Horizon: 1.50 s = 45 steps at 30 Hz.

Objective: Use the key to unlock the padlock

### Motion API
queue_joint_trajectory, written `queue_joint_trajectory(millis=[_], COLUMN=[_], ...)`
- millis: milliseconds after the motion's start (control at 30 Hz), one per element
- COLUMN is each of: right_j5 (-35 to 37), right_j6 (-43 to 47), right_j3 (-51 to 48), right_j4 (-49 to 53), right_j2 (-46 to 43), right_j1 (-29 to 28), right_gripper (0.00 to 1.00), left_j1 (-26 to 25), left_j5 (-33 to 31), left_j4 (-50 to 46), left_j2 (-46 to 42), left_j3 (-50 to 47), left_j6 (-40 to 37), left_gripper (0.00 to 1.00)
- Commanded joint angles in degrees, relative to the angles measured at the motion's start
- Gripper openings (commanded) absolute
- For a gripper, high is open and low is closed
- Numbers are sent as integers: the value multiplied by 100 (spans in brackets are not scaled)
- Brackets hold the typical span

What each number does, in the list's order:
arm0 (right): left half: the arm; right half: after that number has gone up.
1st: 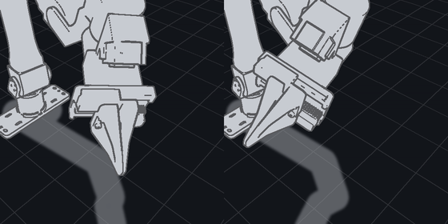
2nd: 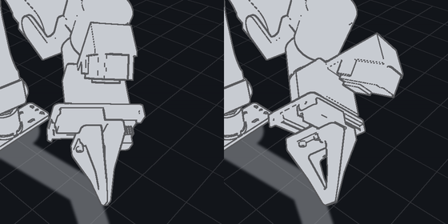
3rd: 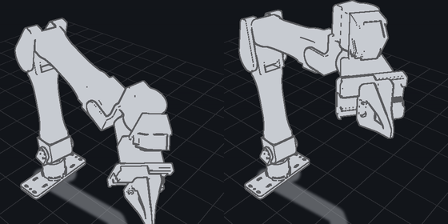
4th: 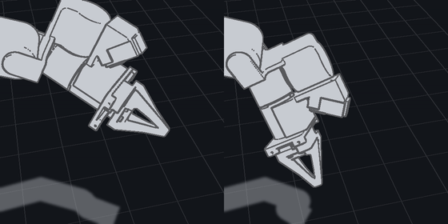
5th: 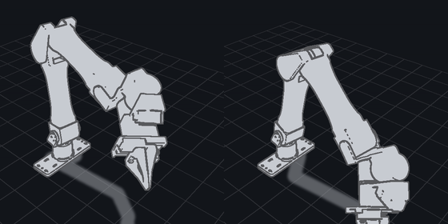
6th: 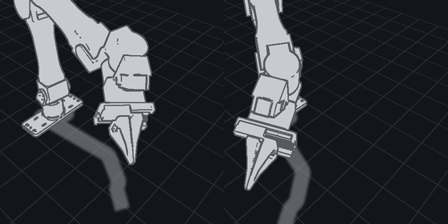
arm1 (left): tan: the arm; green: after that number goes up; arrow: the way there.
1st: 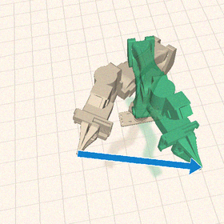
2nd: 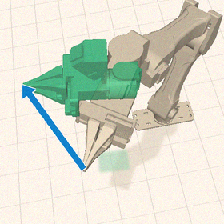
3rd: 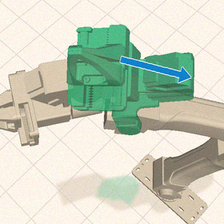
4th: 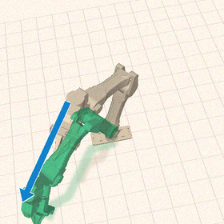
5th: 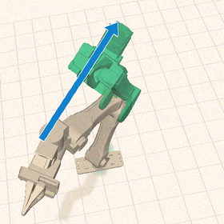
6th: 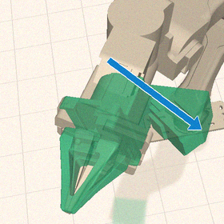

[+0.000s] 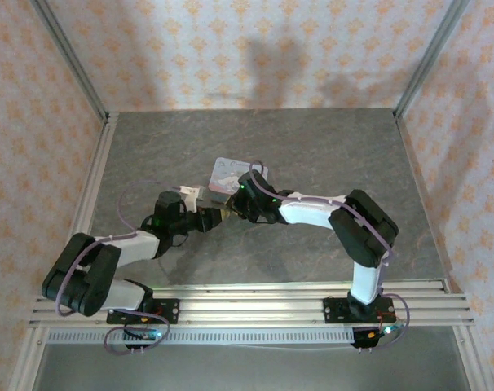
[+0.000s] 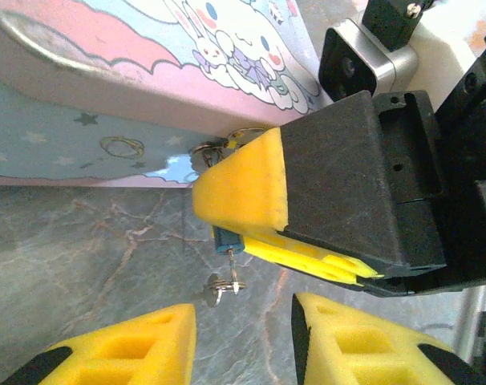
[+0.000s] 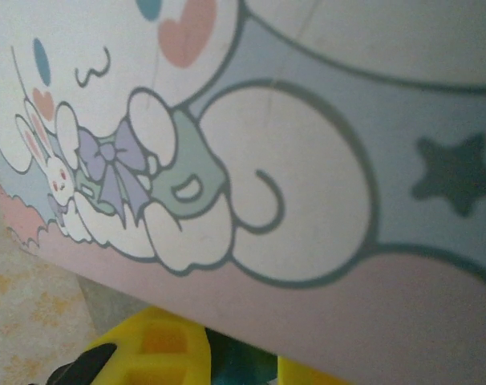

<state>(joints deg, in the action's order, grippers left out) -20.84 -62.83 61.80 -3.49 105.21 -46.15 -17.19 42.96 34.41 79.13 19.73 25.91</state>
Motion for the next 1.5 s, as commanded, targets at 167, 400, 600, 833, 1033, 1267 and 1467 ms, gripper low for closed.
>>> queue_joint_trajectory(millis=[167,400,600,833,1033,1267,1467], right_j5=[-176,-224,-237,-262,-279,-222,-190], right_j6=[-261,-291,-334,-360,-364,-441,-489], right_j3=[-125,-92,-65,-14,33,99,256], right_j4=[-302,-300,-333,-324,-276,-184,26], right_j2=[-260,-222,-189,-166,-140,-80,-9], right_j1=[89,98,98,98,99,98,98], right_gripper=[0,0,0,0,0,0,0], left_j1=[40,49,49,49,54,40,-122], left_j5=[418,450,450,403,398,512,-22], left_j4=[970,1181,1199,1168,1234,1071,225], left_j2=[551,838,962,1086,1212,1178,760], left_j3=[225,294,317,270,285,337,348], left_j6=[435,433,433,294,248,-18,-797], left_gripper=[35,30,28,28,24,0,0])
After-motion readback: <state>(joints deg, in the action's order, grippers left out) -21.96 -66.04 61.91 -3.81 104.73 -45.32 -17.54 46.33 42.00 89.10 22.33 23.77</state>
